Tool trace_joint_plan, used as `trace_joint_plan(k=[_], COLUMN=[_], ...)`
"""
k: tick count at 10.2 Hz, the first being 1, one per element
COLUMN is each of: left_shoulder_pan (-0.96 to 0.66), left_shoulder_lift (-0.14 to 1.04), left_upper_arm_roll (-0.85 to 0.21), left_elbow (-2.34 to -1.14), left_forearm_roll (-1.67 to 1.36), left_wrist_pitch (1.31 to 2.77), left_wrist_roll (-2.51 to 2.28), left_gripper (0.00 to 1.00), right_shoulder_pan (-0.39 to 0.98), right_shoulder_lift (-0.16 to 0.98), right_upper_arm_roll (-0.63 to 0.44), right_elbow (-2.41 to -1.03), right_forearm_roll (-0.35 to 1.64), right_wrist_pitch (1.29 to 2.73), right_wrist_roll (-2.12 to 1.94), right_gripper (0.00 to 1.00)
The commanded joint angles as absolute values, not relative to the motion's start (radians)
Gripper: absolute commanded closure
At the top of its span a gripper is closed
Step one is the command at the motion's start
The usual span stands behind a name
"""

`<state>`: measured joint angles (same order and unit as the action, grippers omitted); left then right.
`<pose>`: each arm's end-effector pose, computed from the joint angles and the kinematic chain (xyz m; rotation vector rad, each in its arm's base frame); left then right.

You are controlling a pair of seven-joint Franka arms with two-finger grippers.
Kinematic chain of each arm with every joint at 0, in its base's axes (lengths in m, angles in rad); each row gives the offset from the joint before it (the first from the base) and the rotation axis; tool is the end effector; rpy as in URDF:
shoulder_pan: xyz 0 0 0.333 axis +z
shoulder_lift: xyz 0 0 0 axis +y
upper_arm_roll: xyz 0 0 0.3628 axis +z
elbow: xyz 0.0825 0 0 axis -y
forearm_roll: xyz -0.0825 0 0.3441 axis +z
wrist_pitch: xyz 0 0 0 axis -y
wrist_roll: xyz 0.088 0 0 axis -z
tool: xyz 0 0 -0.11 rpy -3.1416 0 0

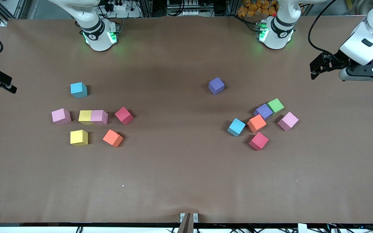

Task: Form number 2 with 11 blocks
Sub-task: 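Grasp the purple cube with the left gripper while the right gripper reaches the red cube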

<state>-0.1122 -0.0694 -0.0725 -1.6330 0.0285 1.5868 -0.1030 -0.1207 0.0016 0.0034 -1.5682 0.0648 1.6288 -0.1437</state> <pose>0.4831 -0.0888 0.6777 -3.1088 0.1271 -0.0429 0.5186 -0.0543 0.6741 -3.0831 -0.0378 -0.1032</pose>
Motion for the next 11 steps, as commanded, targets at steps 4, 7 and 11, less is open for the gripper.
trace_joint_plan(k=[4, 7, 11], left_shoulder_pan=[-0.113, -0.149, -0.266], left_shoulder_lift=[-0.011, 0.005, 0.11], left_upper_arm_roll=[-0.084, -0.217, -0.337], left_elbow=[-1.632, -1.843, -2.005], left_forearm_roll=[-0.056, -0.071, -0.077], left_wrist_pitch=[1.565, 1.76, 1.962], left_wrist_roll=[-0.113, -0.385, -0.817], left_gripper=[0.0, 0.0, 0.0], right_shoulder_pan=[-0.121, -0.075, 0.011], right_shoulder_lift=[-0.021, 0.009, 0.066], right_upper_arm_roll=[0.008, 0.012, 0.014], right_elbow=[-1.617, -1.707, -1.932], right_forearm_roll=[0.017, 0.028, 0.049], right_wrist_pitch=[1.631, 1.71, 1.885], right_wrist_roll=[-0.15, -0.138, -0.138], right_gripper=[0.0, 0.0, 0.0])
